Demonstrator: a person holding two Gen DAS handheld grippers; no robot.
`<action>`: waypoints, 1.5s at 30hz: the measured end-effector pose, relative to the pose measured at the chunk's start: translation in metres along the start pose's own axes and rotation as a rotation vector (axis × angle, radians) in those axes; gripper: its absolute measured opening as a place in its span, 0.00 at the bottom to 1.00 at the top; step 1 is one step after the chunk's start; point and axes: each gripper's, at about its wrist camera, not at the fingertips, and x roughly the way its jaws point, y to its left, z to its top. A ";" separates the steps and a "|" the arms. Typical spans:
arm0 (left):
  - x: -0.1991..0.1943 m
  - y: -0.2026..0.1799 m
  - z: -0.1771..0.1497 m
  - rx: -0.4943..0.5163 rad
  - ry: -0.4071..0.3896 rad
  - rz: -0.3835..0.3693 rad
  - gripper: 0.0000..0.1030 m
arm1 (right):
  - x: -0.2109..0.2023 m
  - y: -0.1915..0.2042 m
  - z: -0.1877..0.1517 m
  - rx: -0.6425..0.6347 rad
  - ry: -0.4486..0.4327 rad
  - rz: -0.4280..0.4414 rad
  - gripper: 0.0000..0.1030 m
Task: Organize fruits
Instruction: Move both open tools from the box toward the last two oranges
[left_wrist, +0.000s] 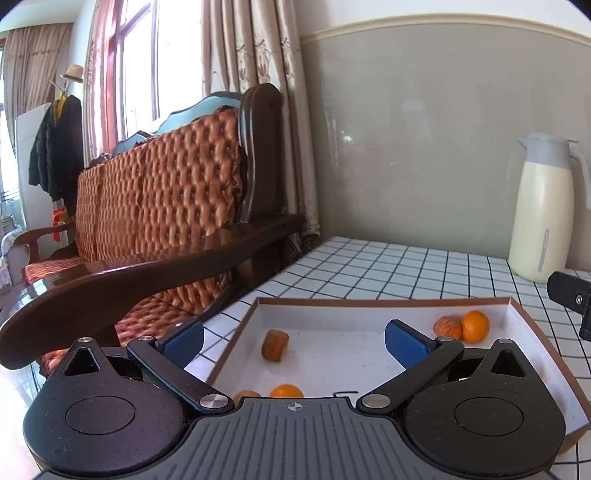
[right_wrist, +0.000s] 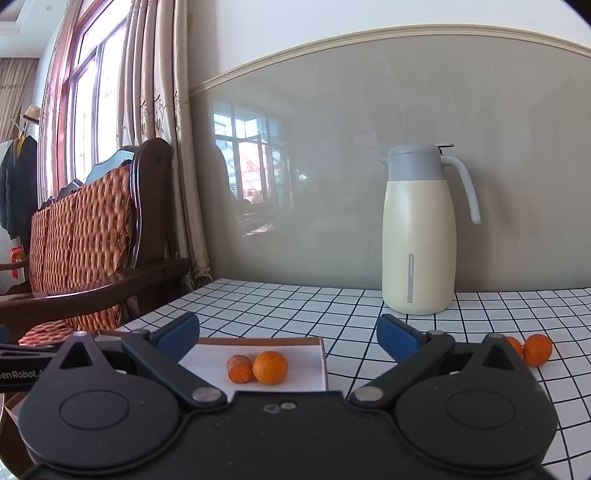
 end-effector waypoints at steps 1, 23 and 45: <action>0.000 -0.002 0.000 0.003 0.006 -0.004 1.00 | 0.000 -0.001 0.000 -0.004 0.002 0.000 0.94; -0.013 -0.062 0.002 0.052 0.005 -0.129 1.00 | -0.020 -0.050 -0.002 -0.019 0.035 -0.082 0.94; -0.037 -0.189 0.001 0.152 0.020 -0.377 1.00 | -0.039 -0.164 -0.015 0.096 0.140 -0.305 0.65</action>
